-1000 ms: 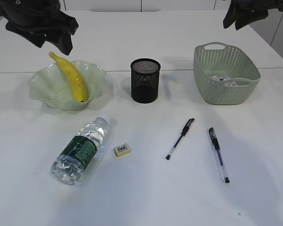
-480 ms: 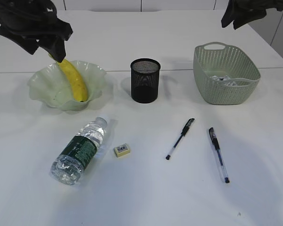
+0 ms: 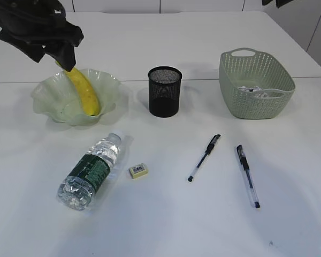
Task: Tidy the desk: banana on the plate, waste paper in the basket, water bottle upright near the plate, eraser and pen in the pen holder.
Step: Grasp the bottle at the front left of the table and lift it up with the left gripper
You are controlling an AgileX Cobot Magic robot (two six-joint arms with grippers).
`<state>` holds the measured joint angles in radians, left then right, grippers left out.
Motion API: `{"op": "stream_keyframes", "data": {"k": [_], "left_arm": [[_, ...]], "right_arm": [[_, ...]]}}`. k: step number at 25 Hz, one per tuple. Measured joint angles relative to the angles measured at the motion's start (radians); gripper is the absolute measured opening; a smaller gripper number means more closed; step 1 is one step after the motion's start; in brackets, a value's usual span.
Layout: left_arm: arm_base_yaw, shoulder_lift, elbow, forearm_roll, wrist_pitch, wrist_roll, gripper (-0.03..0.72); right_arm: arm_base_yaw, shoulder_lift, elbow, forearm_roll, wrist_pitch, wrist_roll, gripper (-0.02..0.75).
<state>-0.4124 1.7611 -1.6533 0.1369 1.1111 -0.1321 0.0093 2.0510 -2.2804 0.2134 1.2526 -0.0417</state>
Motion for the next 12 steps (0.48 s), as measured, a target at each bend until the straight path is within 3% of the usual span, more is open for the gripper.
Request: {"op": "stream_keyframes", "data": {"k": [12], "left_arm": [[-0.008, 0.000, 0.000, -0.004, -0.014, 0.000, 0.464]], "right_arm": [[0.000, -0.199, 0.066, -0.120, 0.008, 0.002, 0.241]]}}
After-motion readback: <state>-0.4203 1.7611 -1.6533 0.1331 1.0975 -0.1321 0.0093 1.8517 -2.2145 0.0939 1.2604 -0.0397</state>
